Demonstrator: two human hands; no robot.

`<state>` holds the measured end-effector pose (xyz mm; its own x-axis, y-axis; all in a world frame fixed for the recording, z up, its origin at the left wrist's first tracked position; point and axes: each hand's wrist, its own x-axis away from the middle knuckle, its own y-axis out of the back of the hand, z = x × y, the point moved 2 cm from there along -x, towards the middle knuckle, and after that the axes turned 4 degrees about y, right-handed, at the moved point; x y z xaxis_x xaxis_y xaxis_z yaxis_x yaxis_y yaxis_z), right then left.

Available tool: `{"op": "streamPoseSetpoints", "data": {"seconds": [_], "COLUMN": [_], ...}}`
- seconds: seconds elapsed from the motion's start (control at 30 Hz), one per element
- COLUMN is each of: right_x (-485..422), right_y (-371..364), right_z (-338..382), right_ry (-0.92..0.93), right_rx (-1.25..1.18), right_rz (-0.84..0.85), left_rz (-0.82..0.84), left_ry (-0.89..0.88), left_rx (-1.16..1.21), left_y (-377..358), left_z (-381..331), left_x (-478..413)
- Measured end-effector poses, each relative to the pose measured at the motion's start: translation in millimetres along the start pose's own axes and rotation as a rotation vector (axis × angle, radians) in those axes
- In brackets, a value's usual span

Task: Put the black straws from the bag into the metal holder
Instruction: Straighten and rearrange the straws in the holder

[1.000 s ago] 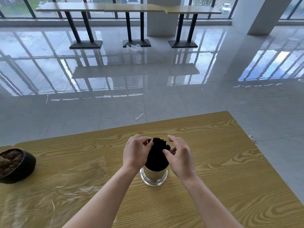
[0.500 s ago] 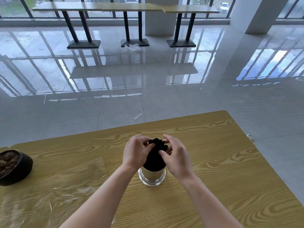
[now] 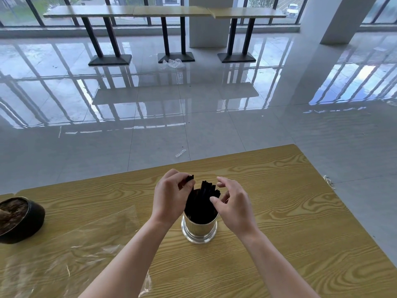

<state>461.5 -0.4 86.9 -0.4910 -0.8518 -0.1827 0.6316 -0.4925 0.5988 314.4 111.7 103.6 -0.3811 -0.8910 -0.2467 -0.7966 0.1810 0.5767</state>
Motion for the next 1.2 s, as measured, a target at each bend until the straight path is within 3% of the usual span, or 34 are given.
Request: {"op": "streamPoseSetpoints", "data": {"seconds": [0.2,0.43,0.57,0.63,0.77,0.87,0.97,1.1,1.2], "right_x": [6,14,19,19,23,24,21,14,8], "right_y": [10,18,15,11,-2,-6,-4,10,20], "right_z": [8,16,23,27,51,73,90,95,94], "right_ry": [0.038,0.074,0.097,0.002,-0.236,-0.226,-0.182,-0.102,-0.022], "right_rx": [-0.023,-0.068,-0.151,-0.33,-0.929,-1.206,-1.265,-0.991,-0.752], "right_rz": [-0.101,-0.217,-0.212,-0.112,0.196,0.165,0.073,-0.004,0.017], "left_rz": [-0.209,-0.519,-0.531,-0.482,-0.396,-0.346,-0.294,-0.184,-0.137], "left_ry": [0.002,0.336,0.552,0.682,0.873,0.968,1.042,1.058,0.903], "left_rx": [0.152,0.64,1.015,1.184,1.409,1.413,1.404,1.365,0.996], "left_y": [48,113,126,122,101,77,56,48,53], "left_z": [-15,-8,1,5,3,-2,-4,-3,1], "left_x": [-1,2,10,15,28,45,64,83,83]}}
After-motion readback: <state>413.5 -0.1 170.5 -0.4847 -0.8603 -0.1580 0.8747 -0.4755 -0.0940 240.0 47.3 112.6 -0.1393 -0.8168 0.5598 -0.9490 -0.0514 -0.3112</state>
